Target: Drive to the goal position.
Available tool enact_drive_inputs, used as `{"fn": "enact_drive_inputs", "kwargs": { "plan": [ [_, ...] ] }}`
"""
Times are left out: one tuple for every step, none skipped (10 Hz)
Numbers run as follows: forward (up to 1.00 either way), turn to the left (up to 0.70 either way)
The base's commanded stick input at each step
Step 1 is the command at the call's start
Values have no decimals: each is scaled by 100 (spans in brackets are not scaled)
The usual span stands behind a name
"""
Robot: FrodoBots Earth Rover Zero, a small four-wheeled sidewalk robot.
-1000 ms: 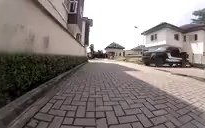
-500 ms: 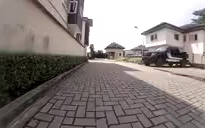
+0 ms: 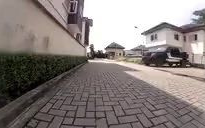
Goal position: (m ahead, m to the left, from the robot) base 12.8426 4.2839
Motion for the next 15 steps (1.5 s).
{"fn": "enact_drive_inputs", "kwargs": {
  "plan": [
    [30, 0],
    [30, 0],
    [30, 0],
    [30, 0],
    [30, 0],
    [30, 0],
    [30, 0],
    [30, 0],
    [30, 0],
    [30, 0],
    [30, 0],
    [30, 0],
    [30, 0],
    [30, 0],
    [30, 0]
  ]
}}
